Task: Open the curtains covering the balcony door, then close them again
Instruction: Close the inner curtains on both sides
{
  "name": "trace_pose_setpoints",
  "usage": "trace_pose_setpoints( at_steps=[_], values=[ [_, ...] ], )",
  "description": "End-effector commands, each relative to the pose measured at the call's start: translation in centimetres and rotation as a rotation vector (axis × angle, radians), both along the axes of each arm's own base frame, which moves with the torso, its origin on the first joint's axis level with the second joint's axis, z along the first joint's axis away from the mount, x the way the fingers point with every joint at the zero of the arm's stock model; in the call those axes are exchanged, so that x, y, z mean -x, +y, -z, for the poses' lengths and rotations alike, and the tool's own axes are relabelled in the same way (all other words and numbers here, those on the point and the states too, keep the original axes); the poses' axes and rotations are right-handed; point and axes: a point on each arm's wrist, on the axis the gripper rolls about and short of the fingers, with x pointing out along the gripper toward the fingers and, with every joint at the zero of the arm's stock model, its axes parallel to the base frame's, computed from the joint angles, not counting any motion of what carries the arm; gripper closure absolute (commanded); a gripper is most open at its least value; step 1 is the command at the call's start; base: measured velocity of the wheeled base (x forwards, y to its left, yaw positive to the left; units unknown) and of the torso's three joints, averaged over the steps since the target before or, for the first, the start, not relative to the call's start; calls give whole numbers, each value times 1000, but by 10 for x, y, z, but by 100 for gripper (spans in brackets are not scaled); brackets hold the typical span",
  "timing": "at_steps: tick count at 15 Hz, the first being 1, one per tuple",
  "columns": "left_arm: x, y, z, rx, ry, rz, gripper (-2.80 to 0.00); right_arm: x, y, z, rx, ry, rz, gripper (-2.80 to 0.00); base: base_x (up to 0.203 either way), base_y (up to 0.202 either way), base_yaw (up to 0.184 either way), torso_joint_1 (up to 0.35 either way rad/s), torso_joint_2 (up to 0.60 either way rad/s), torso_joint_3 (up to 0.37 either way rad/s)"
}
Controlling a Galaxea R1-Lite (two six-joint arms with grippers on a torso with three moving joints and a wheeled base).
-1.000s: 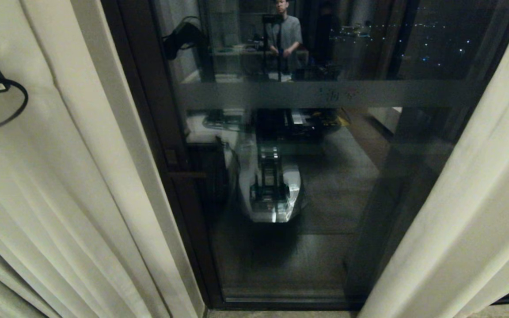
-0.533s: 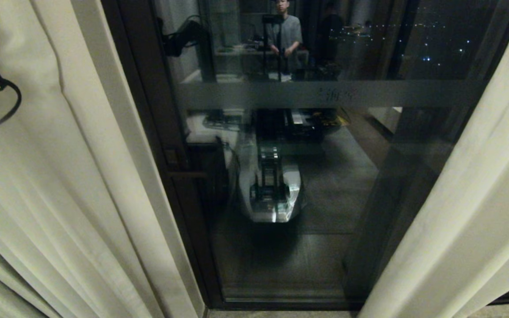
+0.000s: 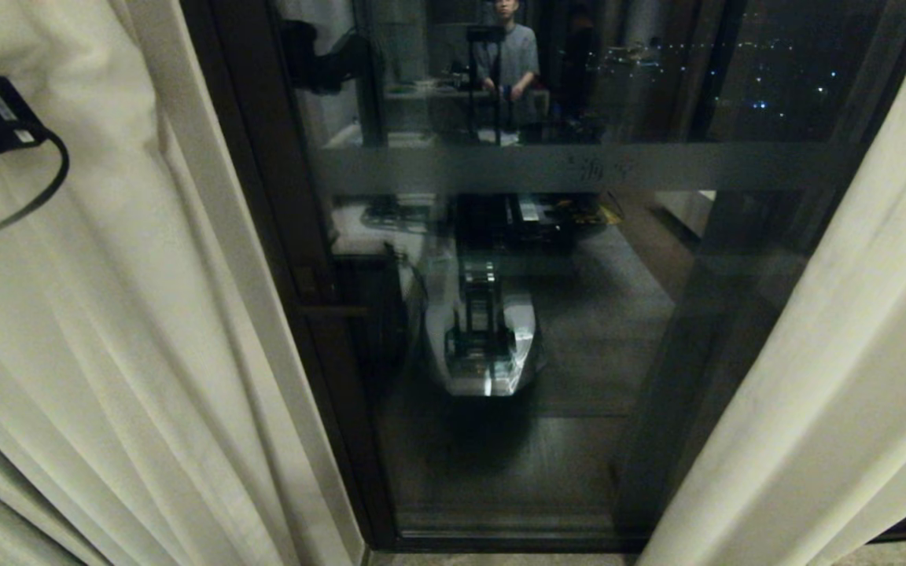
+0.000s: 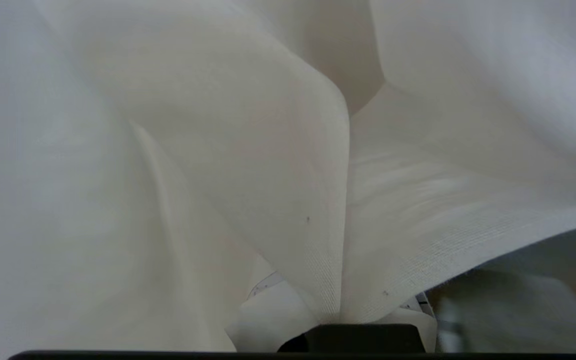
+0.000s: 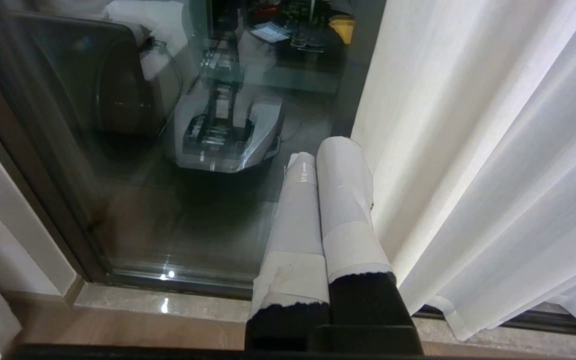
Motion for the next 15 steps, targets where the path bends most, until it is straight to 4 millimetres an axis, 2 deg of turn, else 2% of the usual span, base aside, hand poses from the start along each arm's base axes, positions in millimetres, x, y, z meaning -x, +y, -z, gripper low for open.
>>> trace_pose_setpoints(
  at_steps=[1, 5, 10, 15],
  values=[
    [9, -19, -5, -3, -20, 60, 0, 0, 0, 0, 1, 2, -1, 0, 0, 0, 0, 0, 0, 0],
    [11, -35, -4, -1, -16, 117, 0, 0, 0, 0, 1, 2, -1, 0, 0, 0, 0, 0, 0, 0],
    [27, -50, -4, -2, -18, 169, 0, 0, 0, 0, 1, 2, -1, 0, 0, 0, 0, 0, 0, 0],
    [29, -53, -1, -2, -11, 177, 0, 0, 0, 0, 1, 2, -1, 0, 0, 0, 0, 0, 0, 0]
  ],
)
